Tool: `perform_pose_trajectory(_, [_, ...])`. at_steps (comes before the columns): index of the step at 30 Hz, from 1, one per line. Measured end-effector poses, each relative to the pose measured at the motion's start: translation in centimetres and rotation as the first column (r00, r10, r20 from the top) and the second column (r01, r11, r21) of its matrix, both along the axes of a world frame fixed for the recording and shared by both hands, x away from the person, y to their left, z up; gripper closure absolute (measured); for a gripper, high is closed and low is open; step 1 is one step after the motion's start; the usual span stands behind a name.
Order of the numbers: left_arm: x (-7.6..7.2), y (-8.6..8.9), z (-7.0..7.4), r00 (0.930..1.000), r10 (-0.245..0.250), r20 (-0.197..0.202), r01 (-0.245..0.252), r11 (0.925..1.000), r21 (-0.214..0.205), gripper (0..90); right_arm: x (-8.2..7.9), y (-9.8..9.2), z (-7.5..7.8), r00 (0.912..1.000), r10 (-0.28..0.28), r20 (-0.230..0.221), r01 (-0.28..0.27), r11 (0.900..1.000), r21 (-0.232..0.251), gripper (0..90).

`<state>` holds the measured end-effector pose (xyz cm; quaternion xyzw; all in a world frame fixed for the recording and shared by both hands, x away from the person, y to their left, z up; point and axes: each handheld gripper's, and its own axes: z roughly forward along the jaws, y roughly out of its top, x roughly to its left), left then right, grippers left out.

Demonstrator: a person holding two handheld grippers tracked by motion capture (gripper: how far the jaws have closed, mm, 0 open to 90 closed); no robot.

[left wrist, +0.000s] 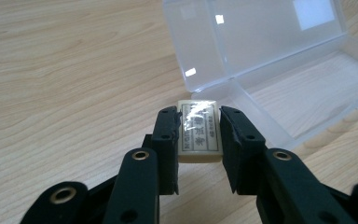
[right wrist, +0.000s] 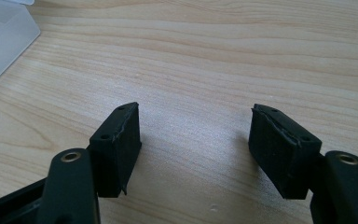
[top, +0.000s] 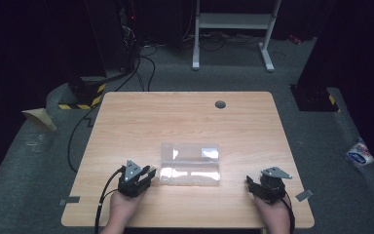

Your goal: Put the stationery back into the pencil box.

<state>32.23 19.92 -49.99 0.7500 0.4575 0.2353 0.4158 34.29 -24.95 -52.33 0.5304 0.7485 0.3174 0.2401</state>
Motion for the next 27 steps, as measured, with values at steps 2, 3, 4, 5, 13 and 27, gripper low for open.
perform_pose_trajectory(2, [-0.1, -0.3, 0.2, 1.0, -0.005, 0.005, 0.005, 1.0, -0.006, 67.9, 0.0, 0.0, 0.0, 1.0, 0.0, 0.0, 0.0, 1.0, 0.0, 33.6])
perform_pose_trajectory(3, [-0.1, -0.3, 0.2, 1.0, -0.005, 0.005, 0.005, 1.0, -0.006, 67.9, 0.0, 0.0, 0.0, 1.0, 0.0, 0.0, 0.0, 1.0, 0.0, 33.6])
perform_pose_trajectory(4, [-0.1, -0.5, 0.4, 0.9999, -0.012, 0.009, 0.012, 0.9999, -0.009, 68.0, 0.0, 0.0, 0.0, 1.0, 0.0, 0.0, 0.0, 1.0, 0.0, 33.6])
perform_pose_trajectory(5, [-0.1, -0.5, 0.4, 0.9999, -0.012, 0.009, 0.012, 0.9999, -0.009, 68.0, 0.0, 0.0, 0.0, 1.0, 0.0, 0.0, 0.0, 1.0, 0.0, 33.7])
perform_pose_trajectory(13, [-0.4, -1.6, 1.1, 0.9991, -0.037, 0.021, 0.037, 0.9993, 0.003, 68.0, 0.0, 0.0, 0.0, 1.0, 0.0, 0.0, 0.0, 1.0, 0.0, 33.6])
perform_pose_trajectory(27, [-0.1, -3.2, 1.1, 0.9987, -0.048, 0.016, 0.048, 0.9988, 0.003, 68.0, 0.0, 0.0, 0.0, 1.0, 0.002, 0.0, -0.002, 1.0, 0.001, 33.9])
